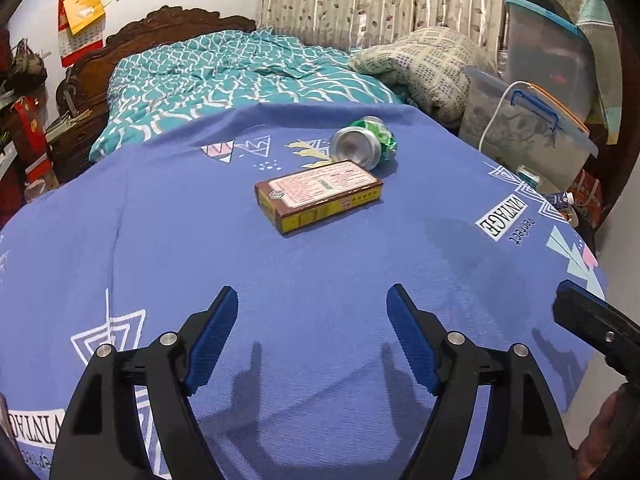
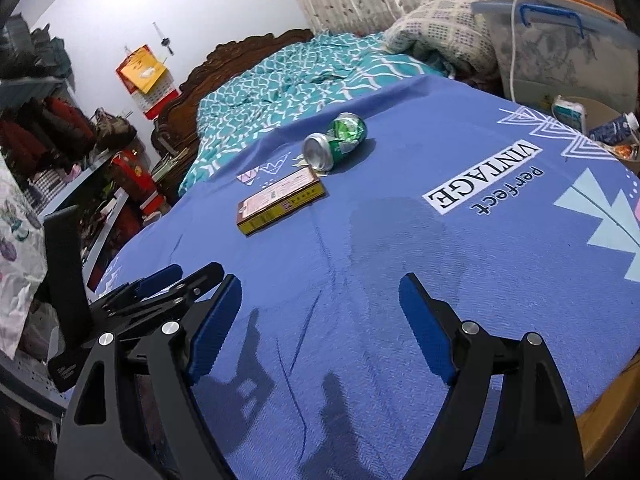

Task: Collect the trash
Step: 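Move both tools back toward the green can and small box, then lower the right tool onto the green can while the left tool approaches the small box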

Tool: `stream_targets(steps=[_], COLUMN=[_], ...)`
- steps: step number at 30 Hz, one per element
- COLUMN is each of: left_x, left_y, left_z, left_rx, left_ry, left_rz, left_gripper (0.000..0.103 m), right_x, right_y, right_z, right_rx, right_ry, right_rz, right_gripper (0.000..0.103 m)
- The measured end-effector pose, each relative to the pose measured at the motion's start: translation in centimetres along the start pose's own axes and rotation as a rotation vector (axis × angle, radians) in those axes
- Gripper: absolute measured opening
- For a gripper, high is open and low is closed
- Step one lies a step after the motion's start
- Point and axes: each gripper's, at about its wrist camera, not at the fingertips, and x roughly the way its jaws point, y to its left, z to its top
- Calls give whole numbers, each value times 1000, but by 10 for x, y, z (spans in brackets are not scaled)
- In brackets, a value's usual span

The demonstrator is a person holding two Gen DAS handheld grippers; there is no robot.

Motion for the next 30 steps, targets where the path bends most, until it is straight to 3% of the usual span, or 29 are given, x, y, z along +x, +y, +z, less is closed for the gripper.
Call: stream_targets(steps=[4, 19, 24, 30], left_x=[3, -8, -11, -8], left_y=[7, 20, 28, 46], left_z=[-5, -6, -6, -5], left_rx=[-12, -71, -112, -202], left_ry=[-19, -95, -107, -92], left_rz=[29, 21, 12, -15], left_gripper=[75, 77, 77, 77], right_x=[6, 30, 63, 143], right_y=[1, 6, -1, -10], right_z=[-1, -1, 42, 110], right_rx=[-9, -45, -29, -9], right_ry=[26, 98, 112, 174], right_rz=[14, 72, 106, 79], right_gripper=[81, 75, 68, 66])
